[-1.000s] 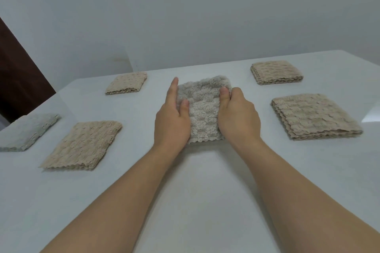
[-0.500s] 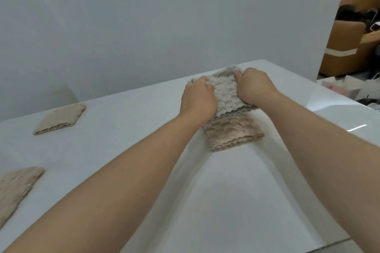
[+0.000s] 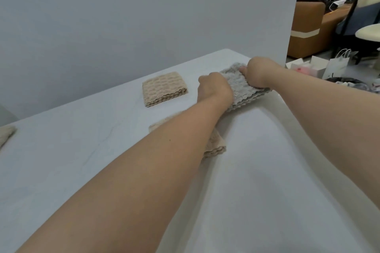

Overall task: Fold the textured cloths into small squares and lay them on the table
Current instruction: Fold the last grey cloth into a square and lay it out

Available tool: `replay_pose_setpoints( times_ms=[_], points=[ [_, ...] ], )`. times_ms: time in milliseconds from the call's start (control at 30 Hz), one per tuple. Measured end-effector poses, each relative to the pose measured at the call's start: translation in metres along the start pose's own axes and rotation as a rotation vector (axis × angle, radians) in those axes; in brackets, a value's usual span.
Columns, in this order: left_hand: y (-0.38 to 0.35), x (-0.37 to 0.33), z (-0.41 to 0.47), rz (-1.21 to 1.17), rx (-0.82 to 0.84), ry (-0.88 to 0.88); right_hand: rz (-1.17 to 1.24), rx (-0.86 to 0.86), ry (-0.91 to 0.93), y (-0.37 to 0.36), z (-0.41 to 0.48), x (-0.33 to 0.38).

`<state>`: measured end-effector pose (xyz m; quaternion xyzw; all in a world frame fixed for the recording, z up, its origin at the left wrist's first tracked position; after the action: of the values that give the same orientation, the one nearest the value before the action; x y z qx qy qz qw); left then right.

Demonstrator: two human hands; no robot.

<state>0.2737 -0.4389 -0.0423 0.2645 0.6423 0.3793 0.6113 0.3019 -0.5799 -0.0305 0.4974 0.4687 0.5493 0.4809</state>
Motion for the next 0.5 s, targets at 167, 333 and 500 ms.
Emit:
replay_pose_setpoints(
  times_ms=[167, 333, 500],
  points=[
    [-0.014, -0.008, -0.003, 0.139, 0.038, -0.069, 0.024, -0.013, -0.071, -0.014, 0.002, -0.012],
    [-0.016, -0.007, -0.008, 0.293, 0.108, -0.063, -0.05, -0.156, -0.162, -0.033, 0.0, -0.016],
    [0.013, -0.003, -0.009, 0.286, 0.022, -0.07, -0.064, -0.309, -0.238, -0.014, -0.014, -0.01]
  ],
)
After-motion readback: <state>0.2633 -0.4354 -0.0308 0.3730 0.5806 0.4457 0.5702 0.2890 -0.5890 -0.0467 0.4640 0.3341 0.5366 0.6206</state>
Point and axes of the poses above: each hand's wrist, its own z-axis towards the middle knuckle, its own y-axis out of the back of the hand, x = y × z, the point moved 1 cm from there along z, towards the middle knuckle, and after that the axes turned 6 degrees about y, right-handed, at the moved point
